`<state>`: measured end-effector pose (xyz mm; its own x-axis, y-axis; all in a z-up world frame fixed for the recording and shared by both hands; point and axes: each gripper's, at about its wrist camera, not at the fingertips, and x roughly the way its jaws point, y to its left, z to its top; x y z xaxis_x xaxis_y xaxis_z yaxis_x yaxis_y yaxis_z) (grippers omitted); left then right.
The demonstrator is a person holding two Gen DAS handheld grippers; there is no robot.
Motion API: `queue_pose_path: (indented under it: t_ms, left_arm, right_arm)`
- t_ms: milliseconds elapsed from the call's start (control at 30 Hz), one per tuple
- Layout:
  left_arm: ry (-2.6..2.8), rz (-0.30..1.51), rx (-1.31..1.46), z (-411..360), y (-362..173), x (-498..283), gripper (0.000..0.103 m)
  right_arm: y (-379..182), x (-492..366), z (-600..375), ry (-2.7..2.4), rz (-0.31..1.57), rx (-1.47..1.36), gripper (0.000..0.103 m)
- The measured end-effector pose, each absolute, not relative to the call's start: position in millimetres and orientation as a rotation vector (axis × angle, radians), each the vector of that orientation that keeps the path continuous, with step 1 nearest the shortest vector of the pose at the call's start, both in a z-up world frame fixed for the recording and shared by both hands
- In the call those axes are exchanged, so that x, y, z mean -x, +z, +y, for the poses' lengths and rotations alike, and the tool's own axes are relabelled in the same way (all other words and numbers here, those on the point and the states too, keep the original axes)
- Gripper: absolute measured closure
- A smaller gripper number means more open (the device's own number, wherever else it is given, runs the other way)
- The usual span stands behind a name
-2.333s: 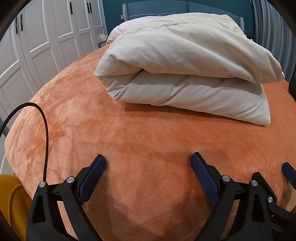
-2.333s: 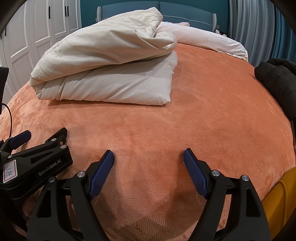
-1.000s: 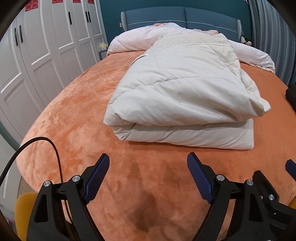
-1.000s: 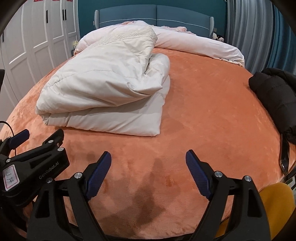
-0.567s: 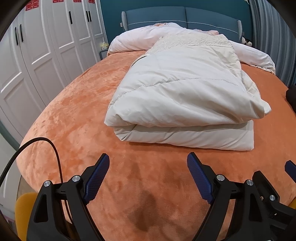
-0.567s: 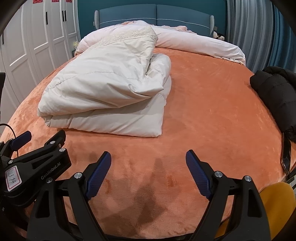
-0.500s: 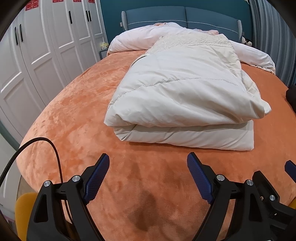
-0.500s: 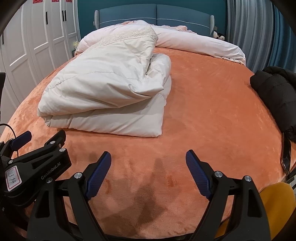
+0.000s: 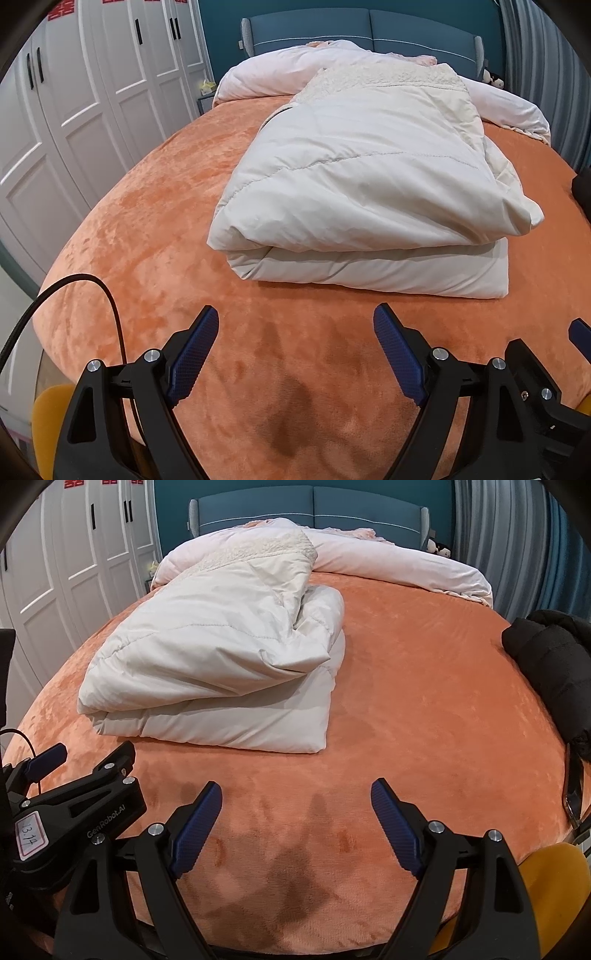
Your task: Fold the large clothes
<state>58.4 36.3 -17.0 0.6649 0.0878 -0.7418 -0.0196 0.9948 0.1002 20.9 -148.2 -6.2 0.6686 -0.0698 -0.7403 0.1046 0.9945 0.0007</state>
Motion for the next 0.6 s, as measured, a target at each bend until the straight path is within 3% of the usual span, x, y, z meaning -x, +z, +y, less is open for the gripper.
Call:
queue_pose_path:
  t_ms: [600]
  left_arm:
    - [0.091, 0.880, -0.096, 38.4, -18.3, -74.1, 0.019]
  right_arm:
    - [-6.9, -40.3, -142.7, -0.091, 0.887, -0.035, 0.023]
